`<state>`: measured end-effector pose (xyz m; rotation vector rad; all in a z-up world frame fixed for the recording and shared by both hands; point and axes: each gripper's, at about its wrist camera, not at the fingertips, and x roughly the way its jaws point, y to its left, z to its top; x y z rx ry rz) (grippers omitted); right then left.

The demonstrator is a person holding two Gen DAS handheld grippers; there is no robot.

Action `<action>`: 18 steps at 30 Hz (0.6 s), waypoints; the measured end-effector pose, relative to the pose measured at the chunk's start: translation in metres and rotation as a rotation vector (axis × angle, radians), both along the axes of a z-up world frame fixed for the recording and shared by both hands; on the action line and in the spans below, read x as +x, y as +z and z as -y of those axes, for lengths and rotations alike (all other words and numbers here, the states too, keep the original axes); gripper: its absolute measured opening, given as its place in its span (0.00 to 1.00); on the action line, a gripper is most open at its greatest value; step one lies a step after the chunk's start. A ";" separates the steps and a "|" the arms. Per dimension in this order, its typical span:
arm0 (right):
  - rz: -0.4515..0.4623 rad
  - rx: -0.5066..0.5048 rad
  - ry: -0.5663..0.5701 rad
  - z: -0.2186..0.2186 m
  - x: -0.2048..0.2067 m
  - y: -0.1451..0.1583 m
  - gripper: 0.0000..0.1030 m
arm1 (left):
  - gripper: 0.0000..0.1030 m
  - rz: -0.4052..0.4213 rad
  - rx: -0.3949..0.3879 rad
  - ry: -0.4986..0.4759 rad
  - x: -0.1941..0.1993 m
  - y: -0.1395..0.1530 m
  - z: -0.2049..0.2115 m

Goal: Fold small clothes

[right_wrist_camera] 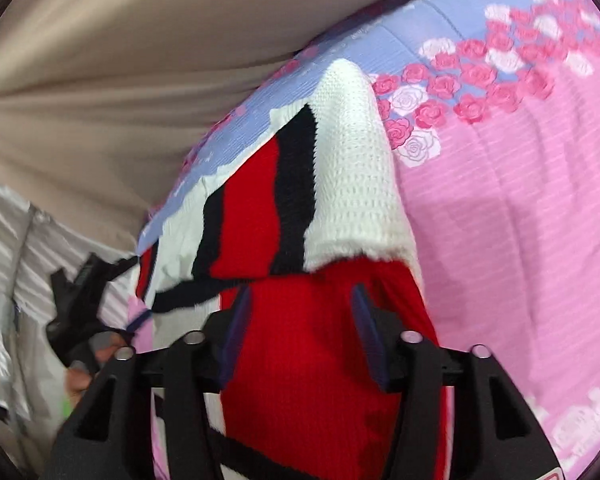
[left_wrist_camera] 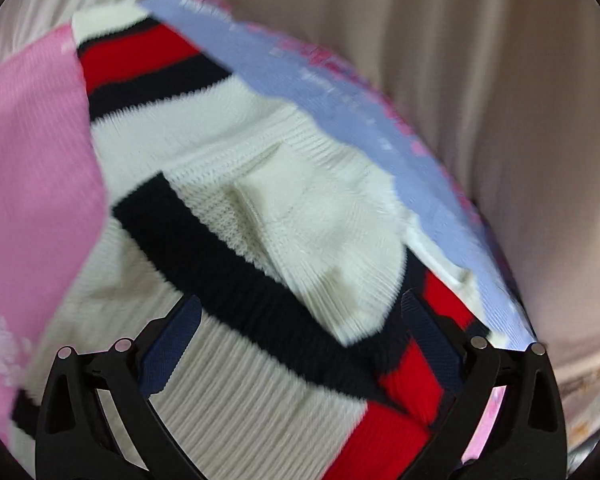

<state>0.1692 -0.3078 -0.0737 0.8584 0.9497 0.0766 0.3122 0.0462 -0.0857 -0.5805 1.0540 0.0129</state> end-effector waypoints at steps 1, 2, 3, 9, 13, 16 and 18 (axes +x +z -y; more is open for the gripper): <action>-0.009 0.011 -0.008 0.002 0.007 -0.007 0.52 | 0.94 -0.017 0.008 0.006 0.006 -0.007 0.003; -0.012 0.026 -0.017 0.002 0.014 -0.012 0.52 | 0.86 -0.040 0.045 0.010 0.011 -0.014 0.009; -0.008 0.037 -0.026 0.003 0.019 -0.015 0.51 | 0.73 -0.047 0.070 0.001 0.014 -0.018 0.013; 0.081 -0.008 -0.156 0.041 0.013 0.011 0.10 | 0.22 -0.042 0.187 -0.048 0.019 -0.021 0.024; -0.047 -0.110 -0.128 0.053 0.019 -0.016 0.08 | 0.21 -0.010 0.233 -0.059 0.015 -0.025 0.029; -0.029 -0.148 -0.106 0.047 0.022 -0.006 0.10 | 0.22 -0.008 0.253 -0.065 0.013 -0.024 0.030; -0.027 -0.166 -0.093 0.042 0.024 0.005 0.13 | 0.23 -0.013 0.232 -0.064 0.011 -0.022 0.024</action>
